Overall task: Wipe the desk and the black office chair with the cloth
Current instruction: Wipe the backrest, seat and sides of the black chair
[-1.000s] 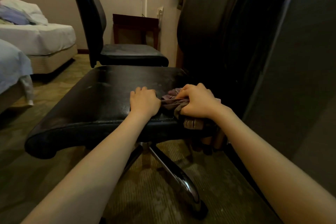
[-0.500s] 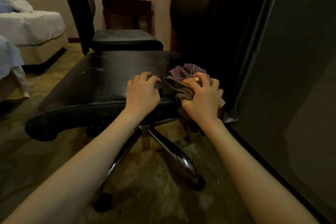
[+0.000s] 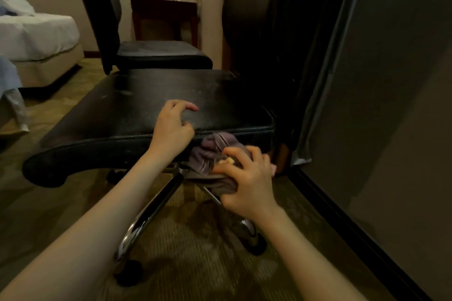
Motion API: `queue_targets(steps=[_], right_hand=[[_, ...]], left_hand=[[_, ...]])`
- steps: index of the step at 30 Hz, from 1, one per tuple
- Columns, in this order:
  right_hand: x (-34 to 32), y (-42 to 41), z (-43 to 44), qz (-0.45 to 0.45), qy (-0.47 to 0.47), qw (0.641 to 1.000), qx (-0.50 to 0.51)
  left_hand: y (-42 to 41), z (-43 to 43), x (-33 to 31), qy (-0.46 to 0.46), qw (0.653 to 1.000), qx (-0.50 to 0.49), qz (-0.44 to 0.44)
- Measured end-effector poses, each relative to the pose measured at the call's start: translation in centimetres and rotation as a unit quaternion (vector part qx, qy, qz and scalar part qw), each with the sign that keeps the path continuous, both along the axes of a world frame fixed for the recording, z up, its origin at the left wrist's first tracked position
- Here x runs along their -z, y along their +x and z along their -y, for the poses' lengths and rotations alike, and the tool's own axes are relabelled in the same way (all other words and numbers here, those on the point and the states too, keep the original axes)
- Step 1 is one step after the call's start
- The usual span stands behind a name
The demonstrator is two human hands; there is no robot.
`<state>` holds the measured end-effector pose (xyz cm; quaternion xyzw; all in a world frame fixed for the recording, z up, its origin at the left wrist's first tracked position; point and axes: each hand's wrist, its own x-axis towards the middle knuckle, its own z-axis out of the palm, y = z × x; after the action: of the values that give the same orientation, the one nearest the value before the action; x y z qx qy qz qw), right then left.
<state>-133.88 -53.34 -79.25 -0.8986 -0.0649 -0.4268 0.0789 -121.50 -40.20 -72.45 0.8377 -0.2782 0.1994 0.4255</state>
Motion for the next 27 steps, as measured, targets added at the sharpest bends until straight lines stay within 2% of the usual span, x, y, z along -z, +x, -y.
queue_targets(steps=[1, 3, 5, 6, 7, 8, 10, 11, 13, 15, 16, 17, 20, 23, 25, 27], right_hand=[[0.5, -0.5, 0.2, 0.007, 0.055, 0.998, 0.012], [0.1, -0.5, 1.5, 0.078, 0.187, 0.977, 0.074], [-2.0, 0.1, 3.3, 0.142, 0.317, 0.924, 0.158], [-3.3, 0.4, 3.9, 0.142, 0.365, 0.901, 0.189], [-4.2, 0.8, 4.2, 0.108, 0.391, 0.891, 0.206], [-4.5, 1.2, 4.2, 0.056, 0.376, 0.896, 0.229], [-4.0, 1.7, 3.7, -0.044, 0.289, 0.917, 0.274], [-3.4, 1.7, 3.7, -0.062, 0.287, 0.917, 0.271], [-2.2, 1.2, 4.5, -0.081, 0.39, 0.882, 0.253], [-0.1, 0.0, 5.8, -0.13, 0.499, 0.821, 0.245], [0.9, -0.7, 6.0, -0.176, 0.521, 0.796, 0.254], [1.9, -1.5, 5.7, -0.207, 0.521, 0.786, 0.262], [1.4, -2.3, 5.4, -0.136, 0.494, 0.82, 0.254], [-3.1, -1.7, 4.9, -0.048, 0.421, 0.884, 0.198], [-6.6, -0.9, 4.2, -0.033, 0.334, 0.925, 0.175], [-9.2, 0.5, 4.1, -0.067, 0.274, 0.944, 0.17]], left_hand=[[0.0, -0.3, -0.1, -0.006, 1.0, 0.004, -0.006], [0.0, -1.2, 0.1, -0.012, 1.0, 0.008, -0.011], [-0.2, -2.0, 0.6, 0.008, 1.0, 0.023, 0.002], [-0.3, -2.1, 0.8, 0.026, 0.999, 0.031, 0.013], [-0.3, -2.2, 1.0, 0.041, 0.998, 0.037, 0.019], [-0.2, -2.0, 1.0, 0.051, 0.998, 0.037, 0.017], [-0.1, -1.7, 1.1, 0.064, 0.998, 0.028, 0.008], [0.0, -1.4, 1.2, 0.07, 0.997, 0.017, 0.014], [0.1, -1.1, 1.3, 0.073, 0.997, -0.001, 0.031], [0.0, -0.9, 1.2, 0.074, 0.996, -0.012, 0.044], [-0.1, -0.7, 1.2, 0.079, 0.996, -0.017, 0.044], [-0.4, -0.6, 1.2, 0.085, 0.995, -0.016, 0.049], [-1.2, 0.8, 1.0, 0.098, 0.991, 0.01, 0.09], [-1.8, 3.4, 0.4, 0.097, 0.989, 0.067, 0.093], [-2.1, 5.9, -0.9, 0.086, 0.988, 0.126, -0.005], [-1.9, 8.8, -2.4, 0.05, 0.967, 0.197, -0.152]])
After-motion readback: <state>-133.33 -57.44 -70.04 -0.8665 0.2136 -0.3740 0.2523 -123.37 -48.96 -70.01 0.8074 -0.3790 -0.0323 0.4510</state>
